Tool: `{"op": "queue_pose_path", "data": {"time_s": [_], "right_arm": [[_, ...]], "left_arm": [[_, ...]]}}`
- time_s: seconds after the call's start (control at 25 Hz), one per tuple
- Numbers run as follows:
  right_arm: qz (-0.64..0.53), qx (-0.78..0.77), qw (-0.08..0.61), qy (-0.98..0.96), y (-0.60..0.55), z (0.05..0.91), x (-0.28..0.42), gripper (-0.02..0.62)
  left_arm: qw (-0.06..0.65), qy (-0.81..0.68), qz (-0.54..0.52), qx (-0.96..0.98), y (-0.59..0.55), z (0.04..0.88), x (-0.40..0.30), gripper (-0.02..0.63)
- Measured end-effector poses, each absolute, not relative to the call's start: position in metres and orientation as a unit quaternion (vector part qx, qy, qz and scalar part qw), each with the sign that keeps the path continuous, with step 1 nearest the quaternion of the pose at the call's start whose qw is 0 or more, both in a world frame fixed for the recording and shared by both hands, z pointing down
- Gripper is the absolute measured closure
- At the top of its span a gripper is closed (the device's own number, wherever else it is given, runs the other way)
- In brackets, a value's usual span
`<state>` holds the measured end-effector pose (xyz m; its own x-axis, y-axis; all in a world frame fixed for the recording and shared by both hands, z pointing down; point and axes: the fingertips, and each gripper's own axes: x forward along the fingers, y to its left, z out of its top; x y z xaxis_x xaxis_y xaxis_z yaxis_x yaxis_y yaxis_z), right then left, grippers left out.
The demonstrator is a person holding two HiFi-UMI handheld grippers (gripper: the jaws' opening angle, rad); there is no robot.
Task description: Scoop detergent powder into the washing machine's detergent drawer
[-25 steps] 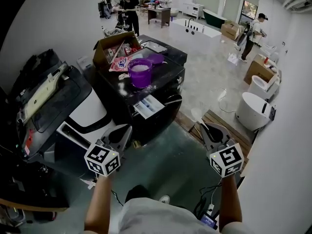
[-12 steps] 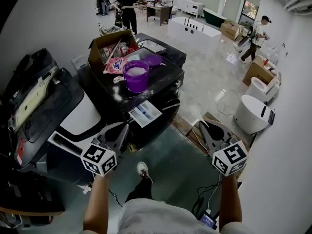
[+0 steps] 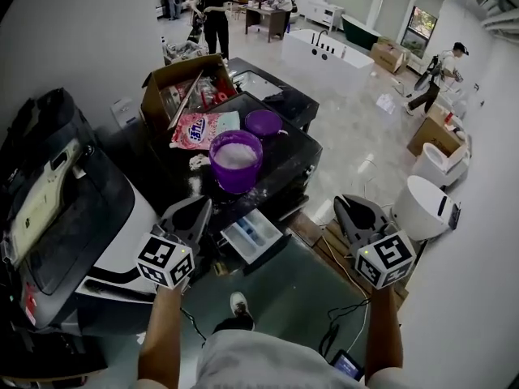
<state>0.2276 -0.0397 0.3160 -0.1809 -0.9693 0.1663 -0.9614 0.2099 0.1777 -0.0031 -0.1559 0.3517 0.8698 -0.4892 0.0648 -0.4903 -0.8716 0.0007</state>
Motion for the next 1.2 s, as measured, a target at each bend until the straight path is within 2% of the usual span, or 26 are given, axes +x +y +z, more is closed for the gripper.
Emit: {"op": "queue_pose_path", "data": {"time_s": [0.44,1.2], "right_arm": [[-0.004,0.561,0.201,-0.803,-0.191,0.336,0.209,0.592],[-0.081,0.303,0.390,-0.866,-0.351,0.398,0.165,0.592]], "left_arm": [[0.029,-0.271,0.048,0.961,-0.280,0.370,-0.003,0.595],[0.076,-0.403,0.092,0.907,-0.329,0.409,-0.009,0.595]]}}
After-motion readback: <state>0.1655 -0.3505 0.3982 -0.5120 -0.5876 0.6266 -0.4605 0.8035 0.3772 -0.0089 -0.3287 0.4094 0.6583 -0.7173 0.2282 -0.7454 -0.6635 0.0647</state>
